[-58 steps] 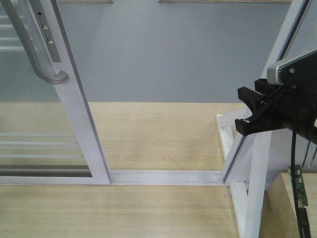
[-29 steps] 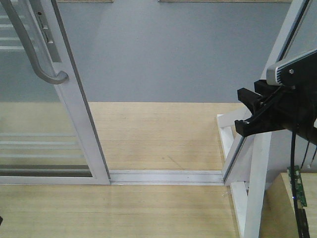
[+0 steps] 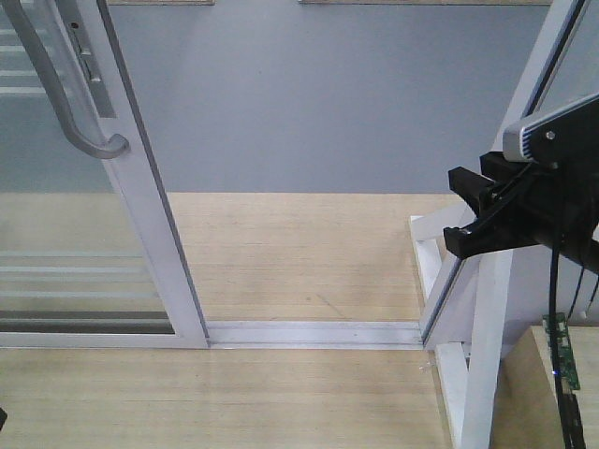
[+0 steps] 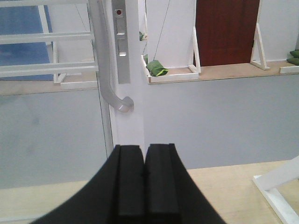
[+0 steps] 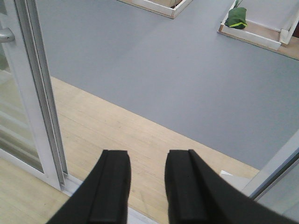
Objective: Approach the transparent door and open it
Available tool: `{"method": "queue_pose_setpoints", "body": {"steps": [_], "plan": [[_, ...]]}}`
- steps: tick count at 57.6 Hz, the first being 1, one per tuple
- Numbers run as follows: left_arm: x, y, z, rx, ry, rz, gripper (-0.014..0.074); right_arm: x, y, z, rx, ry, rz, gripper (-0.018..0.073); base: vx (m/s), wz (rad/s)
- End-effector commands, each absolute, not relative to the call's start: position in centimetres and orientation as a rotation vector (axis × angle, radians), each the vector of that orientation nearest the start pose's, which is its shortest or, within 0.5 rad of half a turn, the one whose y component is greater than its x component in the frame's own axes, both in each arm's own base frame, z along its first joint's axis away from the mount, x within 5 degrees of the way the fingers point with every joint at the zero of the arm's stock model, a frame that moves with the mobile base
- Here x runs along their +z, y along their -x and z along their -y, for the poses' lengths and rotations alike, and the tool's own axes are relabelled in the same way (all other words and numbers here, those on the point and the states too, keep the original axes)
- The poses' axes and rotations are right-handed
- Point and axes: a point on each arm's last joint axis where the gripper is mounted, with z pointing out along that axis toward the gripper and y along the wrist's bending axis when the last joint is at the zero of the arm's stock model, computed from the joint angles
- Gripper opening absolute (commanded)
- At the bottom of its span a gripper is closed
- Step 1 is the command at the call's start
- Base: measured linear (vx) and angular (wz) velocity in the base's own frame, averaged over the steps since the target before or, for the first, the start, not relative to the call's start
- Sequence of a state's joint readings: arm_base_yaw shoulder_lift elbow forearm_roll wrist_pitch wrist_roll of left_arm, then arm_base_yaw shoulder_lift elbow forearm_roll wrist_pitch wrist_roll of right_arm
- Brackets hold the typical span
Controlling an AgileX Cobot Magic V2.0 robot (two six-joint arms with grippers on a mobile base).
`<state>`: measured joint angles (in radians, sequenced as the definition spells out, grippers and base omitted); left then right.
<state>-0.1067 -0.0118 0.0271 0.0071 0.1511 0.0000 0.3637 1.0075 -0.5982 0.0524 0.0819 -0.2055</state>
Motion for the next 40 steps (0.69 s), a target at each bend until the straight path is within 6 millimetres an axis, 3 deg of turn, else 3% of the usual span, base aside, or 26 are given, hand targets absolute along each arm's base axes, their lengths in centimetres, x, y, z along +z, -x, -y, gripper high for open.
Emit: {"method": "queue_pose_setpoints", "body": {"steps": [1,14,19,26,40], "plan": [[18.9,-5.7,0.6,-0.09,-0.086,-1.584,-0.0006,30.8,-19.9,-7.5,0.141,0.479,-1.796,0.0281,0.0,0.0],[18.9,-5.7,0.6,-0.09,-0.086,-1.584,-0.0006,32.0,-18.9,-6.7,0.125,0.452,-1.755,0.0252,0.0,0.0],[18.9,-5.7,0.6,-0.09,-0.086,-1.584,-0.0006,32.9,-17.8,-6.3,0.124,0.447,-1.72,0.0169,0.0,0.0],[18.9,-5.7,0.6,-0.09,-0.086,-1.584,-0.0006,34.1,-16.2,-5.0,0.103,0.398,-1.682,-0.0014,0.0,0.0],[18.9,-5.7,0.6,-0.09,-0.086,-1.584,-0.0006,35.8,-12.1,-1.3,0.018,0.157,-1.648,-0.0011,0.0,0.0]]}}
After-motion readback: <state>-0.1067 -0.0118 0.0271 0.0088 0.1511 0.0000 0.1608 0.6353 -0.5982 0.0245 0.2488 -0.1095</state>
